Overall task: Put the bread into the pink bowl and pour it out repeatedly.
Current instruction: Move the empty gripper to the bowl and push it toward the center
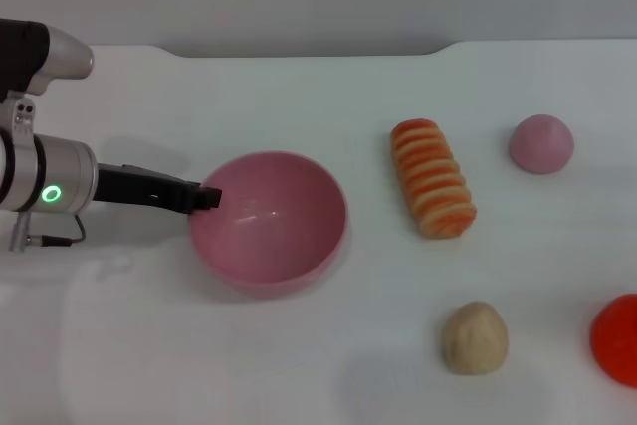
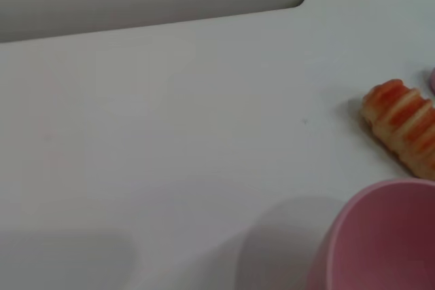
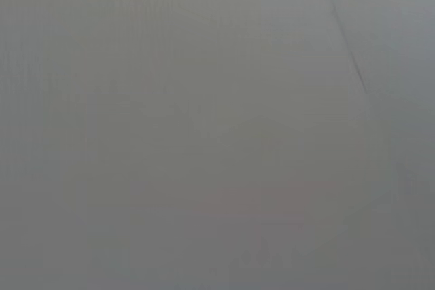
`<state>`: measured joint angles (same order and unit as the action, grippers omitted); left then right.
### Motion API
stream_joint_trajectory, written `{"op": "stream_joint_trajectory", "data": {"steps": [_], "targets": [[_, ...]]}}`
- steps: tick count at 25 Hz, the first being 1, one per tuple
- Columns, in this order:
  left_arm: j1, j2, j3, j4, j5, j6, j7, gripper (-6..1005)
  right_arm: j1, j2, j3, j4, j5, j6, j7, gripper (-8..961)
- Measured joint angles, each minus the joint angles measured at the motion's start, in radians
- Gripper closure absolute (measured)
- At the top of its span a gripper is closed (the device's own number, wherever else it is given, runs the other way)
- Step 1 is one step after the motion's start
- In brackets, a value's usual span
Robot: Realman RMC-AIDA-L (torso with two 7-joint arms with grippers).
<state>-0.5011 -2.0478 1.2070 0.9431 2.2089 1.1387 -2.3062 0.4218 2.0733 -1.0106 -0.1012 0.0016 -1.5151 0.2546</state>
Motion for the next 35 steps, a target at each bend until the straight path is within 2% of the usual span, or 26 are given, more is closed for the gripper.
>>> {"op": "stream_joint_trajectory", "data": {"steps": [9, 16, 21, 24, 28, 31, 32, 33, 35], "targets": [[-0.005, 0.0, 0.004, 0.006, 0.0, 0.004, -0.001, 902, 0.002, 0.0, 0.002, 0.0, 0.0, -0.001, 0.0, 362], [-0.011, -0.002, -0.002, 0.019, -0.002, 0.007, -0.002, 945, 0.001, -0.002, 0.003, 0.0, 0.0, 0.01, -0.001, 363], [-0.016, -0.003, 0.005, 0.026, -0.004, 0.008, -0.002, 948, 0.01, -0.007, -0.002, -0.035, -0.07, 0.096, 0.045, 364], [-0.023, -0.005, 0.008, 0.024, -0.002, 0.006, -0.002, 949, 0.003, -0.008, -0.003, -0.131, -0.175, 0.22, 0.176, 364], [-0.026, -0.006, 0.009, 0.021, -0.004, 0.001, 0.0, 950, 0.002, -0.021, -0.003, -0.287, -0.429, 0.399, 0.384, 365], [-0.025, -0.007, 0.009, 0.019, -0.006, 0.001, 0.001, 950, 0.008, -0.029, -0.003, -0.433, -0.711, 0.509, 0.597, 367], [-0.024, -0.008, 0.009, 0.019, -0.006, 0.0, 0.001, 950, 0.013, -0.031, -0.003, -0.523, -0.918, 0.55, 0.796, 367], [-0.023, -0.008, 0.009, 0.018, -0.006, -0.001, 0.001, 950, 0.013, -0.031, -0.003, -0.523, -0.918, 0.55, 0.796, 367], [-0.022, -0.008, 0.009, 0.017, -0.007, -0.005, 0.002, 950, 0.027, -0.032, -0.001, -0.618, -1.166, 0.559, 1.031, 366]]}}
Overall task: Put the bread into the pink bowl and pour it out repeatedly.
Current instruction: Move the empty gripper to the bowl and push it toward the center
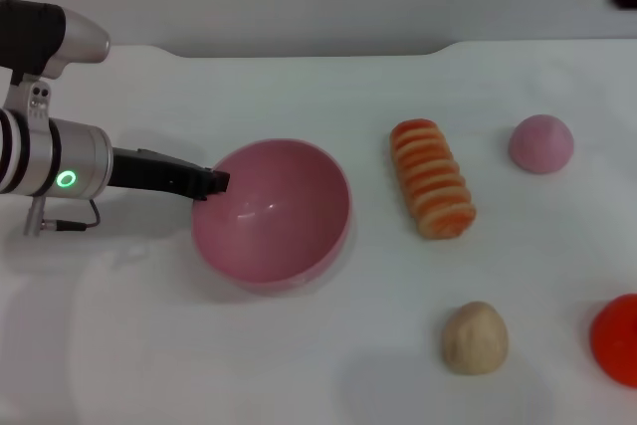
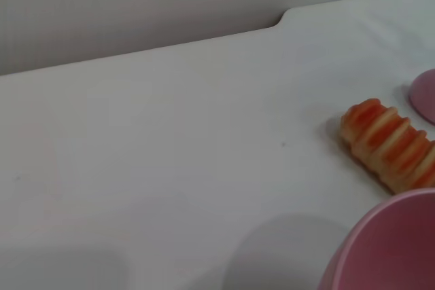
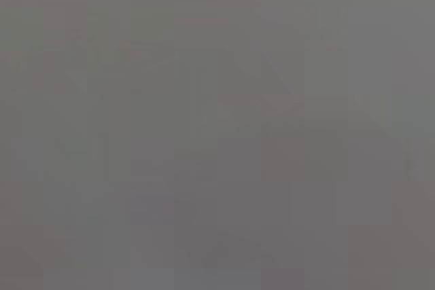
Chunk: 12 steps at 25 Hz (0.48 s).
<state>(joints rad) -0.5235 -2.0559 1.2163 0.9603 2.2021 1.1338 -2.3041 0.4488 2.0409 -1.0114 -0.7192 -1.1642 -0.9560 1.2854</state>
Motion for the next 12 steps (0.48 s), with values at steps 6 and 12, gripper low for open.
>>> {"op": "stream_joint_trajectory", "data": {"steps": [6, 12], "targets": [[-0.002, -0.001, 0.002, -0.006, -0.001, -0.003, 0.004, 950, 0.104, -0.033, 0.023, -0.141, -0.614, -0.16, 0.516, 365], [-0.002, -0.001, 0.009, -0.006, -0.001, -0.004, 0.006, 950, 0.238, -0.08, 0.08, -0.173, -0.958, -0.455, 0.719, 367]]}}
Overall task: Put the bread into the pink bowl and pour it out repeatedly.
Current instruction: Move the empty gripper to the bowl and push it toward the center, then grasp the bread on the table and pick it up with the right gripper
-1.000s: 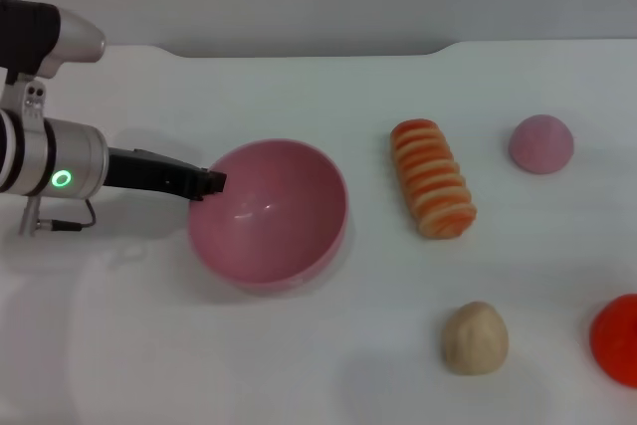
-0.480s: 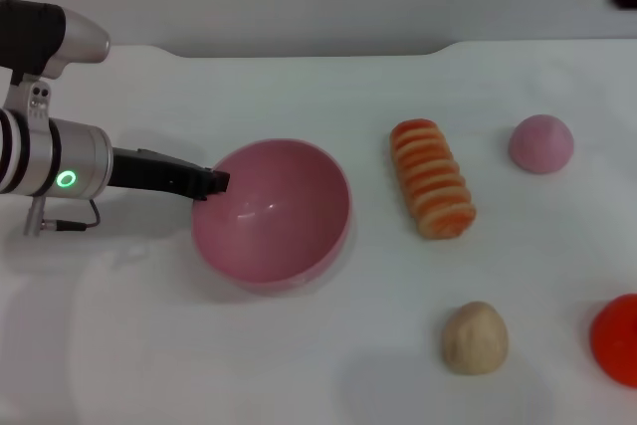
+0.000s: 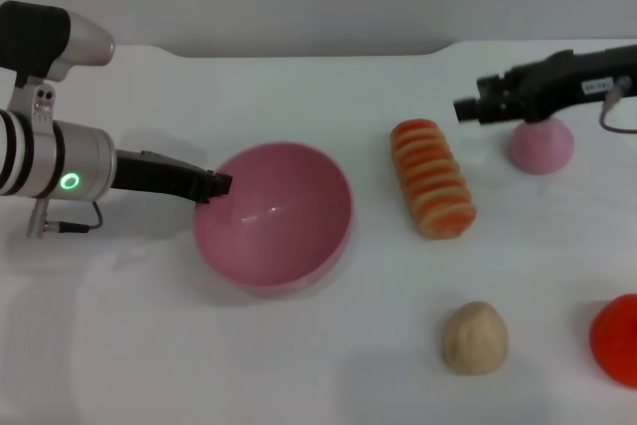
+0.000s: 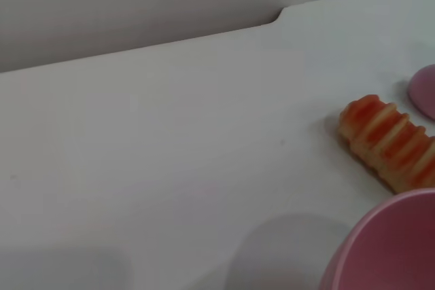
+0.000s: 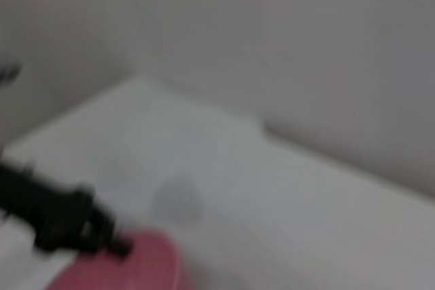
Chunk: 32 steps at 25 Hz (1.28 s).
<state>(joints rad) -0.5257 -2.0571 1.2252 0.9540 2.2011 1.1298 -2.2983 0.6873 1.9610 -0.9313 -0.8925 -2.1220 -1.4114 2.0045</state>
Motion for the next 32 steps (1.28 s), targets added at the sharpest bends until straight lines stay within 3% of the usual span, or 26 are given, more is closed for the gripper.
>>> {"op": "stream_joint_trajectory", "data": {"steps": [6, 11, 15, 24, 32], "targets": [[0.003, 0.002, 0.006, -0.001, 0.001, -0.001, 0.0, 950, 0.107, -0.02, 0.031, -0.063, -0.267, -0.195, 0.11, 366], [0.005, 0.001, 0.022, 0.002, 0.0, 0.0, 0.0, 950, 0.168, -0.018, -0.009, -0.065, -0.322, -0.286, 0.131, 367], [0.004, 0.001, 0.032, 0.002, -0.001, -0.001, -0.001, 950, 0.171, 0.006, -0.084, -0.064, -0.328, -0.292, 0.139, 367], [0.001, -0.001, 0.034, 0.006, -0.002, 0.001, -0.007, 950, 0.118, 0.066, -0.11, -0.069, -0.354, -0.192, 0.136, 366], [-0.011, -0.001, 0.046, 0.008, -0.003, 0.002, -0.008, 949, 0.065, 0.094, -0.121, -0.066, -0.369, -0.051, 0.133, 366]]}}
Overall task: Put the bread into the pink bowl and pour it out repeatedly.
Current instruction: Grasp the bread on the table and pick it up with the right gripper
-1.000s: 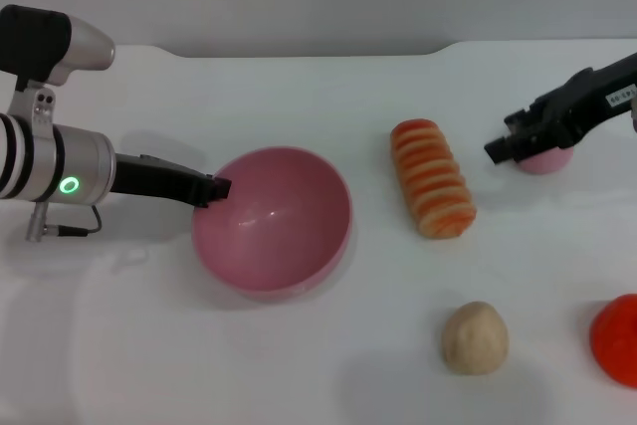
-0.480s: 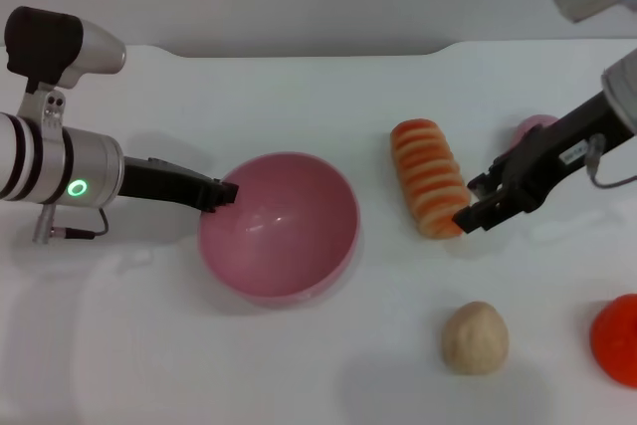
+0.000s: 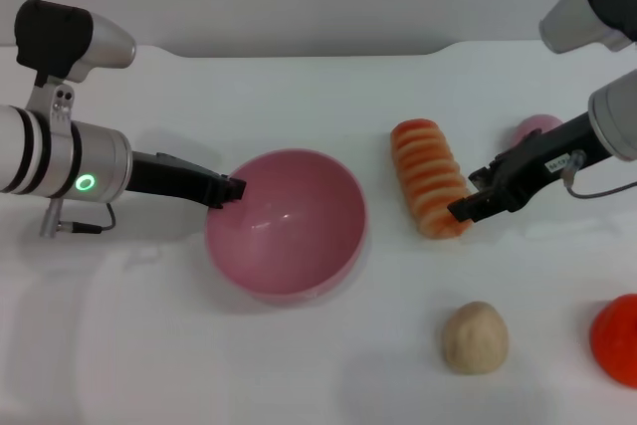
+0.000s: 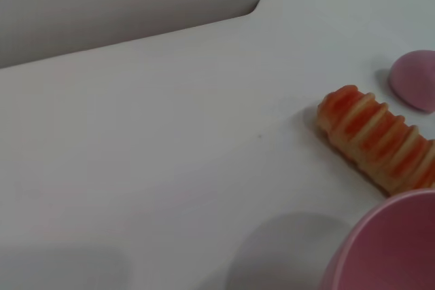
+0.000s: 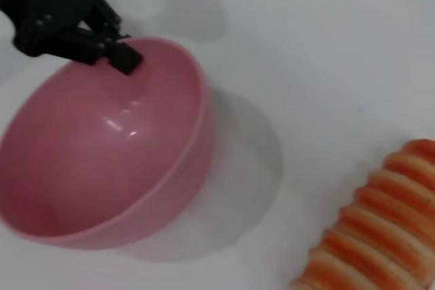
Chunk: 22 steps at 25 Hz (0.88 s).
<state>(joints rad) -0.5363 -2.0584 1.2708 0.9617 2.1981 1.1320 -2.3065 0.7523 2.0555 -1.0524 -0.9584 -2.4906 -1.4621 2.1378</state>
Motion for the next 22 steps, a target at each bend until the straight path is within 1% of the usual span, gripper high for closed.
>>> {"op": "stream_joint_trajectory", "data": {"steps": [7, 14, 22], "targets": [[-0.001, -0.001, 0.001, -0.003, -0.004, 0.002, -0.002, 949, -0.028, 0.008, -0.012, 0.02, -0.001, 0.07, -0.002, 366], [-0.005, -0.002, 0.012, 0.0, -0.014, 0.005, -0.005, 949, -0.037, 0.01, -0.013, 0.048, -0.002, 0.166, -0.004, 366], [-0.013, -0.002, 0.015, -0.005, -0.014, 0.008, -0.006, 949, -0.033, 0.015, -0.054, 0.05, 0.022, 0.198, -0.006, 365]]}}
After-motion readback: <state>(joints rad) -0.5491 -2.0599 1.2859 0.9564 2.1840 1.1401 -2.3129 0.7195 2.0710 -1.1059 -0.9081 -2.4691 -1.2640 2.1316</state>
